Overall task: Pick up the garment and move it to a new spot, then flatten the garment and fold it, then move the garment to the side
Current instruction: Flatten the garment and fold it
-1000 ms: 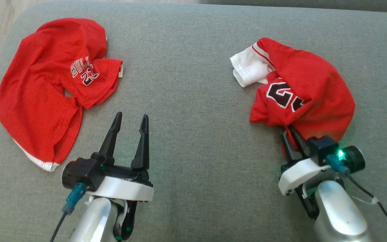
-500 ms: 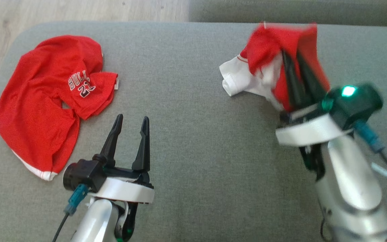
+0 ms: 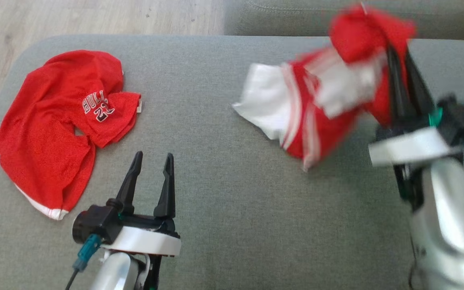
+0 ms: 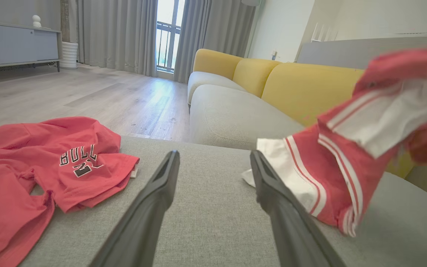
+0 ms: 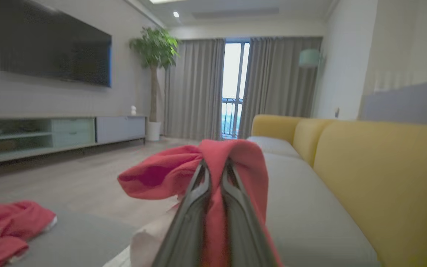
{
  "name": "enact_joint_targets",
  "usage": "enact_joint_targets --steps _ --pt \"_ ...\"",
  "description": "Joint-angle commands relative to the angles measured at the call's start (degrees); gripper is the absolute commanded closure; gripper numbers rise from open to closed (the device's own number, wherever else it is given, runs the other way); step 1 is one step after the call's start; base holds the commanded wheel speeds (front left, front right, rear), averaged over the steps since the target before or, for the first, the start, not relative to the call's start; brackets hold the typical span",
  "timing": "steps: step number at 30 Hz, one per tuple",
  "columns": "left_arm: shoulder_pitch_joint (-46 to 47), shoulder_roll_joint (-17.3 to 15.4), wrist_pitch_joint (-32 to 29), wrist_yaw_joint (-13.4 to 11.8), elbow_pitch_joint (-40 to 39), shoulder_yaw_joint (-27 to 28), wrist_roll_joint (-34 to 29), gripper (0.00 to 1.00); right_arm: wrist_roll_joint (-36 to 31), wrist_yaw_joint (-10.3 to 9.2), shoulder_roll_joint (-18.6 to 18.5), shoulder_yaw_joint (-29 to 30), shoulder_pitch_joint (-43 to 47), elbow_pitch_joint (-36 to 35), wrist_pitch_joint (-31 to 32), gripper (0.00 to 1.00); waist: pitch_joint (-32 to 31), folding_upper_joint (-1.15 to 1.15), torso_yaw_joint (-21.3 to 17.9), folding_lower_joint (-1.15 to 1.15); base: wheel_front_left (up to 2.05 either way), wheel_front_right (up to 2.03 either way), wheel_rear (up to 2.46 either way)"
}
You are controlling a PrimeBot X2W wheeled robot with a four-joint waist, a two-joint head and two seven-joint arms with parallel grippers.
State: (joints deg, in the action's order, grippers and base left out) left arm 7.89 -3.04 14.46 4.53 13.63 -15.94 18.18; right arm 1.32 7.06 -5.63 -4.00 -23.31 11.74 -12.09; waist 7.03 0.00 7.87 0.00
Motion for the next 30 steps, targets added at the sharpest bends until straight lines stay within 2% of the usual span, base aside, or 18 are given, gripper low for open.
enact_joint_targets --steps 1,5,6,7,10,14,22,26,30 --pt "1.59 0.02 0.53 -0.22 -2.08 2.41 0.14 0.0 -0.77 0.43 0.55 -0.39 1.76 -0.77 0.54 1.0 0.35 0.0 -0.24 0.0 0.0 0.0 0.0" --pt "1.63 0.06 0.53 -0.11 -2.03 2.56 0.08 0.0 -4.92 0.43 1.84 4.72 8.99 3.44 1.5 1.0 1.14 0.0 -1.24 0.0 0.0 0.0 0.0" --pt "1.73 0.07 0.53 -0.07 -1.98 2.55 0.02 0.0 -6.54 0.43 2.15 6.79 10.08 4.24 1.2 0.42 1.3 0.0 -1.56 0.0 0.0 0.0 0.0" --pt "1.85 0.07 0.53 -0.01 -1.9 2.51 -0.07 0.0 -8.03 0.43 2.42 9.14 10.92 5.17 1.2 0.0 1.43 0.0 -1.89 0.0 0.0 0.0 0.0" --pt "2.46 0.09 0.53 0.14 -1.62 2.54 -0.35 0.0 -8.06 0.43 2.7 12.52 11.58 7.24 0.44 0.0 1.68 0.0 -2.66 0.0 0.0 0.0 0.0" --pt "2.91 0.1 0.53 0.24 -1.38 2.88 -0.54 0.0 -4.43 0.43 2.73 12.43 10.89 7.17 -1.65 0.0 1.51 0.0 -3.82 0.0 0.0 0.0 0.0" --pt "3.15 0.11 0.53 0.53 -1.3 3.22 -0.95 0.0 0.17 0.43 2.74 8.26 11.96 -1.26 -2.86 0.0 0.92 0.0 -4.92 0.0 0.0 0.0 0.0" --pt "3.12 0.12 0.53 0.62 -1.4 3.43 -1.1 0.0 2.35 0.43 2.74 4.84 15.29 -6.72 -2.89 0.0 0.74 0.0 -5.18 0.0 0.0 0.0 0.0" --pt "2.98 0.13 0.53 0.68 -1.54 3.22 -1.08 0.0 2.67 0.43 2.75 3.03 18.12 -8.31 -2.89 0.0 0.81 0.0 -5.22 0.0 0.0 0.0 0.0"
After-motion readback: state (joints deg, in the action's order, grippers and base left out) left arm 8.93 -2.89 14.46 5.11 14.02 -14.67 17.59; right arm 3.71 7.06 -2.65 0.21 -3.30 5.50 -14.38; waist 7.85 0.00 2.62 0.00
